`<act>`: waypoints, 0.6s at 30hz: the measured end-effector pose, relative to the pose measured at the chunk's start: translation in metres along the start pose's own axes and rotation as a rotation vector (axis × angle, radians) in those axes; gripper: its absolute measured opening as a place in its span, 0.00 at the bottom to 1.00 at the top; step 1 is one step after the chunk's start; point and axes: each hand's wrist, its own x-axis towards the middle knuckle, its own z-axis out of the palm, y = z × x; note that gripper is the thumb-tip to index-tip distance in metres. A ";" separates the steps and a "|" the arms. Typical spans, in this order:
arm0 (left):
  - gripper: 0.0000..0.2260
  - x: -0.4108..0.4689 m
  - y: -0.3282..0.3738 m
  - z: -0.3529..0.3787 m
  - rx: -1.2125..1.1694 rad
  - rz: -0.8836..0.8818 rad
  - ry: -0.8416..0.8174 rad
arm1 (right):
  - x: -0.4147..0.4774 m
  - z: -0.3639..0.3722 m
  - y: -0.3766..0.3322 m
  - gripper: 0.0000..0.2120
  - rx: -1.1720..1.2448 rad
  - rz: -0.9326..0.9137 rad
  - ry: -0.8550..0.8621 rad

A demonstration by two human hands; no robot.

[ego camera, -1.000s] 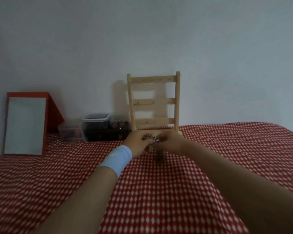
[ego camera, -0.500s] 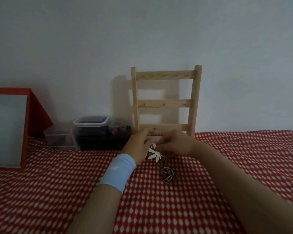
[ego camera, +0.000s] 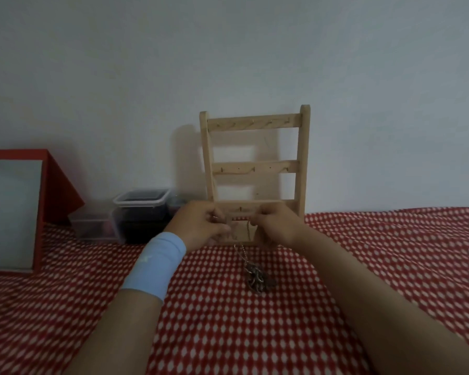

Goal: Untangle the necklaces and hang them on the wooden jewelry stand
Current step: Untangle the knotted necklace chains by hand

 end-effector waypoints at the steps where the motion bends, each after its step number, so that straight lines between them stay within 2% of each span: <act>1: 0.03 0.000 0.001 -0.003 -0.002 0.019 0.010 | 0.002 -0.002 0.000 0.11 -0.022 0.013 0.005; 3: 0.02 0.000 0.005 -0.006 -0.176 0.018 -0.010 | 0.002 -0.010 -0.001 0.13 -0.168 0.055 -0.040; 5: 0.05 -0.002 0.009 -0.006 -0.367 -0.014 -0.010 | 0.000 -0.017 -0.006 0.12 -0.416 0.074 -0.135; 7: 0.07 0.000 0.012 -0.005 -0.417 -0.002 0.040 | -0.003 -0.020 -0.013 0.09 -0.513 0.003 -0.180; 10: 0.06 0.000 0.017 0.000 -0.534 0.020 0.101 | -0.012 -0.015 -0.032 0.12 -0.265 -0.130 -0.206; 13: 0.04 -0.003 0.028 0.000 -0.742 0.080 0.133 | -0.019 -0.007 -0.038 0.08 0.041 -0.119 -0.343; 15: 0.03 -0.001 0.031 -0.005 -0.853 0.119 0.202 | -0.021 -0.004 -0.034 0.09 0.052 -0.126 -0.390; 18: 0.02 -0.001 0.029 -0.017 -0.980 0.123 0.243 | -0.019 -0.003 -0.027 0.13 -0.149 -0.152 -0.379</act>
